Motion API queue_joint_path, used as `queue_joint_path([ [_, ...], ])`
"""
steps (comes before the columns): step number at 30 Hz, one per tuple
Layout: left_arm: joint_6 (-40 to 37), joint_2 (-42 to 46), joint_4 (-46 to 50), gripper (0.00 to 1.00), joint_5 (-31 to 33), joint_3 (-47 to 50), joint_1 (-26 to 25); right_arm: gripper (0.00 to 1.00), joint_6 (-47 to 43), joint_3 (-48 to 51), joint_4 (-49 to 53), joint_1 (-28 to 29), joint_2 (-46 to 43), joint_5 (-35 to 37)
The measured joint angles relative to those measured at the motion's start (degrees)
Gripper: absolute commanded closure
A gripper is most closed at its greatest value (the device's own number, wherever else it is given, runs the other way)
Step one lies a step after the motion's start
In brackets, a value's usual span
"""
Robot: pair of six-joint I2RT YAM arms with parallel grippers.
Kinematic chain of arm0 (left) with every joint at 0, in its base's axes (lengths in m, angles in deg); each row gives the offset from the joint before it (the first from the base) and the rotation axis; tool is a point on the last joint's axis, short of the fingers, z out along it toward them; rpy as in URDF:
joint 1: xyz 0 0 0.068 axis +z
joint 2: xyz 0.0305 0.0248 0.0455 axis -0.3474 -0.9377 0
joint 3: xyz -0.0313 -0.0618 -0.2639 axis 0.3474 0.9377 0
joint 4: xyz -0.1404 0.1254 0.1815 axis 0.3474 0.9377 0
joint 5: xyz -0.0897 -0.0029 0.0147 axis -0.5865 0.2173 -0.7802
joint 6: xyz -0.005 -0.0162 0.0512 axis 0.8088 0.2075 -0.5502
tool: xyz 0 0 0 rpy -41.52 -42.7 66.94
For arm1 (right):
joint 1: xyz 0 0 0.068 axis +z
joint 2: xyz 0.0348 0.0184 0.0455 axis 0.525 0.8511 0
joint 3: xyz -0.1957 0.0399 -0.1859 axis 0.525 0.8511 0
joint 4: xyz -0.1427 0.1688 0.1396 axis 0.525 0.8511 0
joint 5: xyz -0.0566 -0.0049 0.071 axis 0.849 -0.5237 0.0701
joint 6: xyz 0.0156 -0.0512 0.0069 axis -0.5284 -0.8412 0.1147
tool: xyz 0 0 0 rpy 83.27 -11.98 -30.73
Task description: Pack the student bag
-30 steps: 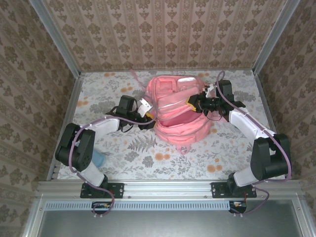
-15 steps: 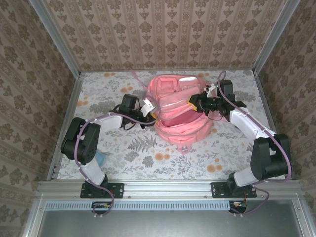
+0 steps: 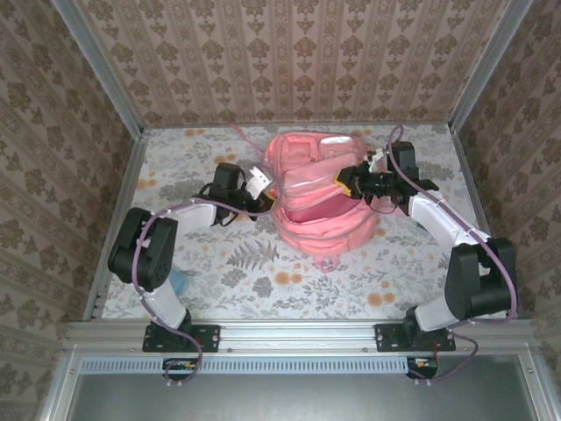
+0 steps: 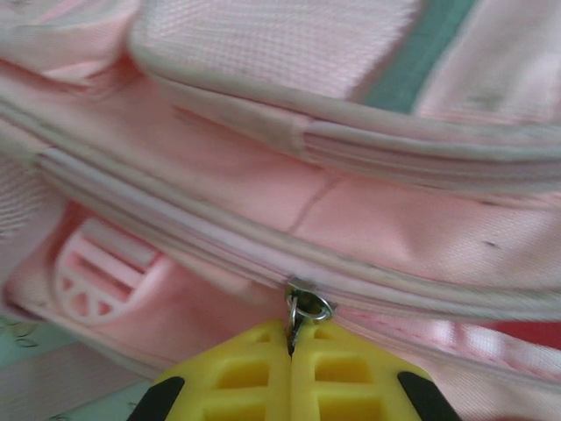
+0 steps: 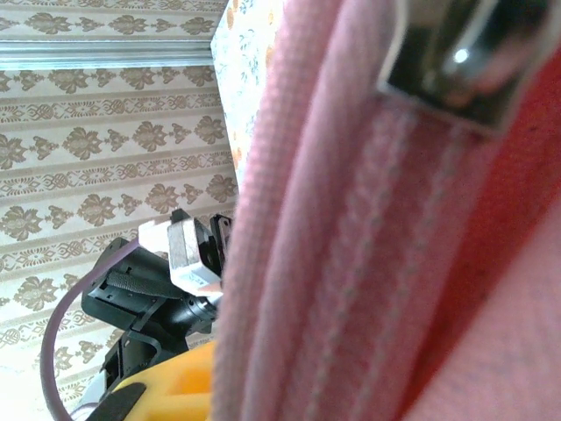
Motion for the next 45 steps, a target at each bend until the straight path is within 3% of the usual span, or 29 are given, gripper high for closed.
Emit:
queue_joint_path([
  [5, 3.8, -3.1, -1.5, 1.00, 4.2, -1.9, -0.1, 1.00, -0.8, 0.0, 0.0, 0.1, 0.0, 0.0],
  [9, 6.5, -3.3, -1.6, 0.66, 6.3, -2.8, -0.1, 1.00, -0.8, 0.0, 0.0, 0.1, 0.0, -0.1],
  [12, 9.2, -2.2, 0.2, 0.45, 9.6, -2.9, 0.8, 1.00, -0.5, 0.0, -0.7, 0.7, 0.4, -0.1],
  [19, 20.3, 12.6, 9.1, 0.15, 23.3, 0.2, 6.3, 1.00, 0.1, -0.8, -5.9, 5.2, 6.1, 3.0],
  [25, 34.3, 26.7, 26.3, 0.09, 36.8, 3.8, 13.5, 1.00, 0.7, -1.5, -8.3, 8.3, 8.9, 5.2],
  [32, 48.0, 31.8, 49.2, 0.02, 48.7, 7.3, 21.2, 1.00, 0.7, -3.2, -7.7, 9.1, 9.0, 6.2],
  [38, 54.6, 33.6, 57.6, 0.00, 52.6, 12.7, 26.9, 1.00, 0.7, -3.6, -7.3, 9.1, 9.4, 6.3],
  [45, 58.1, 36.3, 59.5, 0.00, 52.1, 16.6, 30.6, 1.00, 0.7, -3.9, -7.3, 9.3, 9.7, 6.3],
])
